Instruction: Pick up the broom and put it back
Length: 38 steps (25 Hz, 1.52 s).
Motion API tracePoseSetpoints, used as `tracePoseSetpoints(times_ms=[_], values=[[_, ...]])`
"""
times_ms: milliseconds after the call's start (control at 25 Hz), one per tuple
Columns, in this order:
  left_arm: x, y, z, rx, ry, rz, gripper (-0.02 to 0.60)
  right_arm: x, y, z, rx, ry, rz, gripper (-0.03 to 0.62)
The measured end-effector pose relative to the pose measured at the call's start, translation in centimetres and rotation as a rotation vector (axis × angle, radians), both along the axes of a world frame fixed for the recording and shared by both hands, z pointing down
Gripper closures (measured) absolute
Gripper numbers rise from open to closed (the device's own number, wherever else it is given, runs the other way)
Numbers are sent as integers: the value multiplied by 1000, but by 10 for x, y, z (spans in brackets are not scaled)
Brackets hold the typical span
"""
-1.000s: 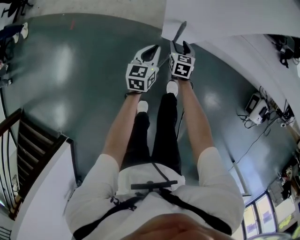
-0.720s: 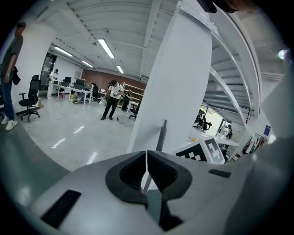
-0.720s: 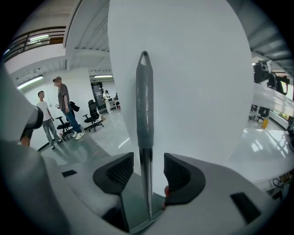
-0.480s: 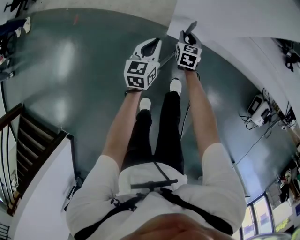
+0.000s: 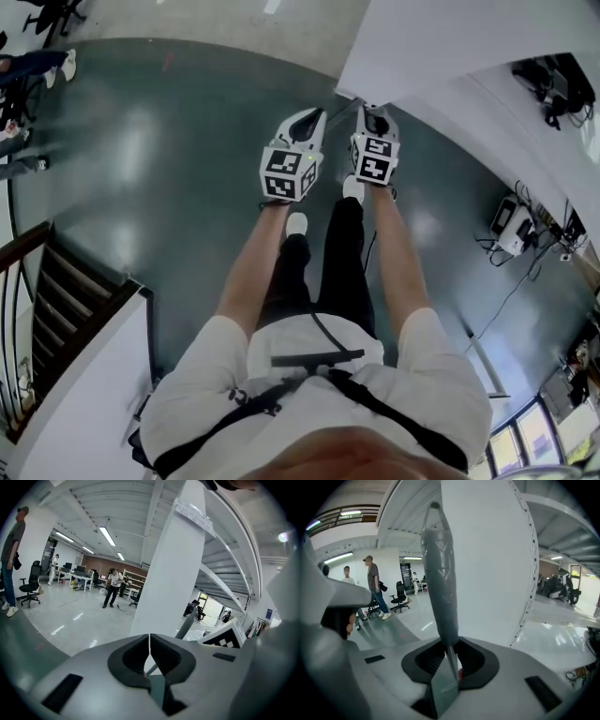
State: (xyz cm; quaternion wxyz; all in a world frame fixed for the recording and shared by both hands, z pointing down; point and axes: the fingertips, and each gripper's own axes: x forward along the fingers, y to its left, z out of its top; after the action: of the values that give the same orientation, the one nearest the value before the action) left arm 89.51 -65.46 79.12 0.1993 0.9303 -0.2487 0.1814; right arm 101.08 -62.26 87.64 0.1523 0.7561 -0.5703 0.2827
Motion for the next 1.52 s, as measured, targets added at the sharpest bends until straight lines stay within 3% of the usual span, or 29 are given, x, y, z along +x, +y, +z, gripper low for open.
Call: tracePoseSetpoints(times_ms=[280,760,1040,1240,1520], values=[[-35,16,-87,67,73,-54,569,-22,26,-138,196,51,61,500],[-106,26,-274,244,188,-177,569,-84,60,-378,519,142,18,499],[-142,54,-341,316,226,-187,571,-123,85,-443,594,139,-3,499],[-175,69,-366,393,192,-197,571,-155,88,-468,635,121,-41,499],[-225,71,-380,419,231,-301,571,-223,70,-489,693,75,-202,499]])
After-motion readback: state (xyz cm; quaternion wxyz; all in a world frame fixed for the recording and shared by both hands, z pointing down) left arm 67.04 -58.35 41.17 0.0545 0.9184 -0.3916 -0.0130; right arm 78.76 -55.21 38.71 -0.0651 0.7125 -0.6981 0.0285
